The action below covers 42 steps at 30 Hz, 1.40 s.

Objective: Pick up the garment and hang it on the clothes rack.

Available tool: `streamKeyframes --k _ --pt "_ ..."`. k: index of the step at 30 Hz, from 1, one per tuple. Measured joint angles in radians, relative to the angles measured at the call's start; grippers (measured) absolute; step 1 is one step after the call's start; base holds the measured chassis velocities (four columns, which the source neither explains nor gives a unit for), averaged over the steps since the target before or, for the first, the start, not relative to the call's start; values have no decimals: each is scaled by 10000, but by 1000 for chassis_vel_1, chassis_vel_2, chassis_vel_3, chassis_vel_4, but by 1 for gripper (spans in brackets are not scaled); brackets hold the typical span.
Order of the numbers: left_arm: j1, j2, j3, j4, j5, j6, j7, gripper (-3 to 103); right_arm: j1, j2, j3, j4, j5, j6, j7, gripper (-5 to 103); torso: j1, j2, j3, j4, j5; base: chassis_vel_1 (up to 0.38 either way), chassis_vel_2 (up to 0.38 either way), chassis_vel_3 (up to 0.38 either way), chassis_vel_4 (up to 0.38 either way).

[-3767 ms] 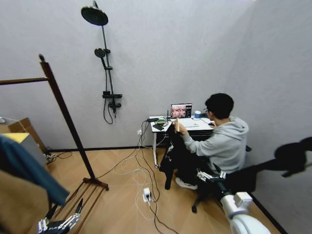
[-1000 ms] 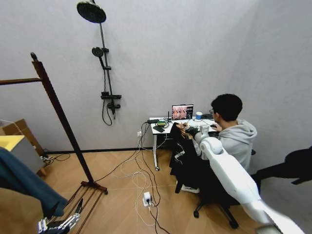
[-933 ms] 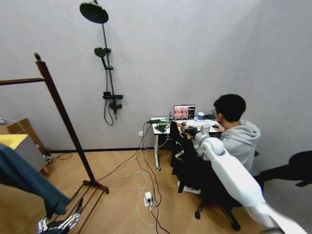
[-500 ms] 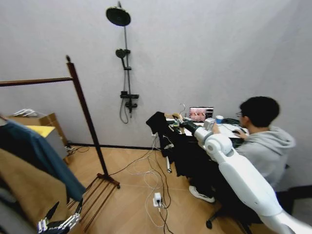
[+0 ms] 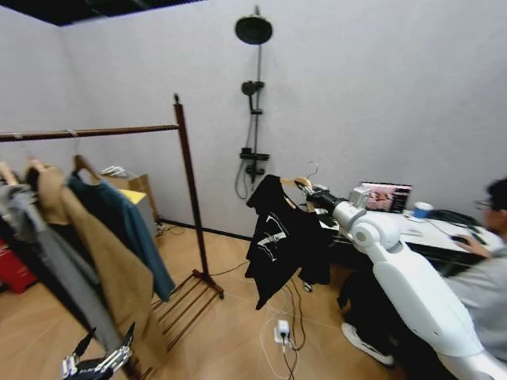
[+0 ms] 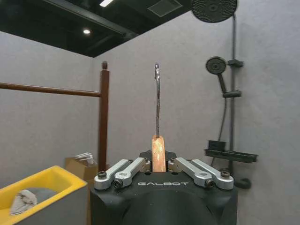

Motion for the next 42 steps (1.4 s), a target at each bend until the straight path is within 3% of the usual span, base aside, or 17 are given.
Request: streamKeyframes --k 20,30,35,42 --pt "0 0 0 -1 0 0 3 100 -817 47 741 1356 -312 -372 55 10 16 -8 6 3 3 -48 306 316 -56" --pt "0 0 0 0 0 0 -3 100 -1093 -128 1221 2106 -153 -566 237 10 -7 3 -2 6 1 100 125 101 94" --pt "0 0 -1 0 0 0 -2 100 -858 -83 1127 1594 -237 -510 230 10 -7 3 -2 -1 3 67 -2 -11 37" --pt "0 0 0 -1 0 0 1 100 334 39 50 1015 -220 -338 413 10 8 -4 5 -3 7 0 0 0 0"
